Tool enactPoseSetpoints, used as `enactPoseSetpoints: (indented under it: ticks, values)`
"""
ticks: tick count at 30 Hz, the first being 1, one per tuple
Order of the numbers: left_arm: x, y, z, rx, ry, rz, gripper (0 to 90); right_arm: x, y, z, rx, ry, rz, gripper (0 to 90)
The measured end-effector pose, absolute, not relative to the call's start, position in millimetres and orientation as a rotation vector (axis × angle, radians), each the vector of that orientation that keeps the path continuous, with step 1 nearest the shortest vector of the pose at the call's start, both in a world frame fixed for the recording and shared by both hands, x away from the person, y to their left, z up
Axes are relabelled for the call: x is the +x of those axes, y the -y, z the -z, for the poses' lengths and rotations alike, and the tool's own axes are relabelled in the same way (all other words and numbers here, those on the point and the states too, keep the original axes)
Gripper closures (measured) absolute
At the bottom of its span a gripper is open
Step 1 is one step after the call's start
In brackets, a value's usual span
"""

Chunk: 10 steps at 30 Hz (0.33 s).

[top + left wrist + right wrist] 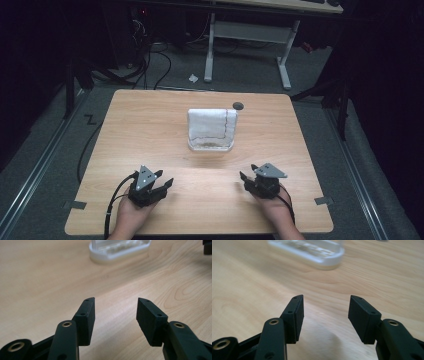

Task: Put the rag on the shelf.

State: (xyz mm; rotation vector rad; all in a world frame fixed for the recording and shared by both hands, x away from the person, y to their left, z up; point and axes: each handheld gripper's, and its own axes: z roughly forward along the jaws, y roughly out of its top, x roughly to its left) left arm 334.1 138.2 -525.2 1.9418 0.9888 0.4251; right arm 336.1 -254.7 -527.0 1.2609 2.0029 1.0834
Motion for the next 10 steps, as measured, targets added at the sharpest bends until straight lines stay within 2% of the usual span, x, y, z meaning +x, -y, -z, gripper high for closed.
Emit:
enactPoseSetpoints:
  ticks: [2,4,10]
  values:
    - [337.0,-139.1,526.9,1.939,-1.011,-0.412,48.4,338.7,261.2,526.4,1.329,-1.975,-1.126,45.5]
    - [337.3,-140.2,527.4,1.921,-1.027,-0.422,50.5,338.0,260.0,527.9,1.3,-1.98,-1.095,45.3]
    - [338.0,-142.6,528.1,1.908,-1.04,-0.433,48.3,337.2,252.9,531.6,1.244,-2.028,-1.068,45.0]
